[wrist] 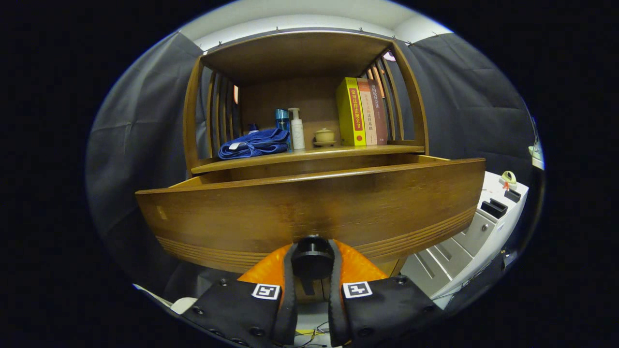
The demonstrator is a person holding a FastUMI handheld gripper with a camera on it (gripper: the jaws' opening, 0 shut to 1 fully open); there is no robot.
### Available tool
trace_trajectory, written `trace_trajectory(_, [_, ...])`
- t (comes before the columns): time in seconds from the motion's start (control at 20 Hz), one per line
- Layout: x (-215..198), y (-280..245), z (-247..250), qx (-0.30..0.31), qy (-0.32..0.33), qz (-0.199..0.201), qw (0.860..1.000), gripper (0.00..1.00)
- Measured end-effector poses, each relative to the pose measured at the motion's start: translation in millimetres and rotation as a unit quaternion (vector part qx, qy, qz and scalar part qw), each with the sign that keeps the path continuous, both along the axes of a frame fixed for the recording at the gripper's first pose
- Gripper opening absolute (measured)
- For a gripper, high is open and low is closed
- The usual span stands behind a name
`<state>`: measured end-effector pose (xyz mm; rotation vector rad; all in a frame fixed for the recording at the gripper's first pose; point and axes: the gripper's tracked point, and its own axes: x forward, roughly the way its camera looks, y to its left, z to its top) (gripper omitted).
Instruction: Pull open the drawer, take out the items inside it, and place them on the countertop above the cabinet.
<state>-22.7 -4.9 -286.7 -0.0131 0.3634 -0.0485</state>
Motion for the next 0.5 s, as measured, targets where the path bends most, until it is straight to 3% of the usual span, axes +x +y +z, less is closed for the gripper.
trace_trajectory(0.5, [-6.3,-3.4,-12.7,-0.015,0.001,0.01,1.0,0.34])
